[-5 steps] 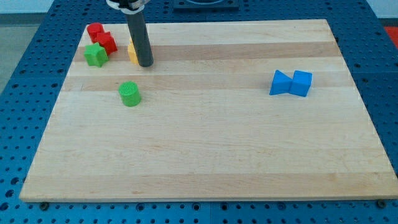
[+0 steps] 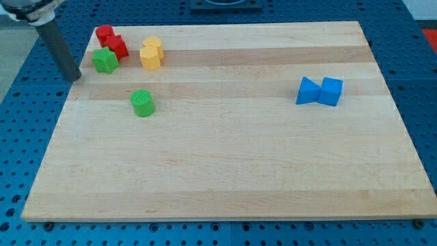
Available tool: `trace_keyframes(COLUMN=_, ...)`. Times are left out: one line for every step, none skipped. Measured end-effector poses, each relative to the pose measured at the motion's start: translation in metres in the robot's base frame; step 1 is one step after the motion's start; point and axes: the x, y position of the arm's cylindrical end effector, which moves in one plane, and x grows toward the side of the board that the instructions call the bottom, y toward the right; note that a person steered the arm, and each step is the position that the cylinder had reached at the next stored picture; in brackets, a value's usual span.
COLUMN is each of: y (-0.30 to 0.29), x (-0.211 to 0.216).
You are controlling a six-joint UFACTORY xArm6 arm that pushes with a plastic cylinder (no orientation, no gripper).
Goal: Move the red circle slightly towards the right
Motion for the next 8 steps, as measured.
trace_keyframes(y=0.000, x=-0.010)
trace_keyframes(y=0.004, x=-0.038)
trace_keyframes(y=0.004, x=-0.039)
trace_keyframes(y=0.008, x=-0.061)
trace_keyframes(y=0.008, x=-0.071)
trace_keyframes(y=0.008, x=-0.071)
trace_keyframes(y=0.003, x=-0.092)
trace_keyframes(y=-0.002, x=-0.106)
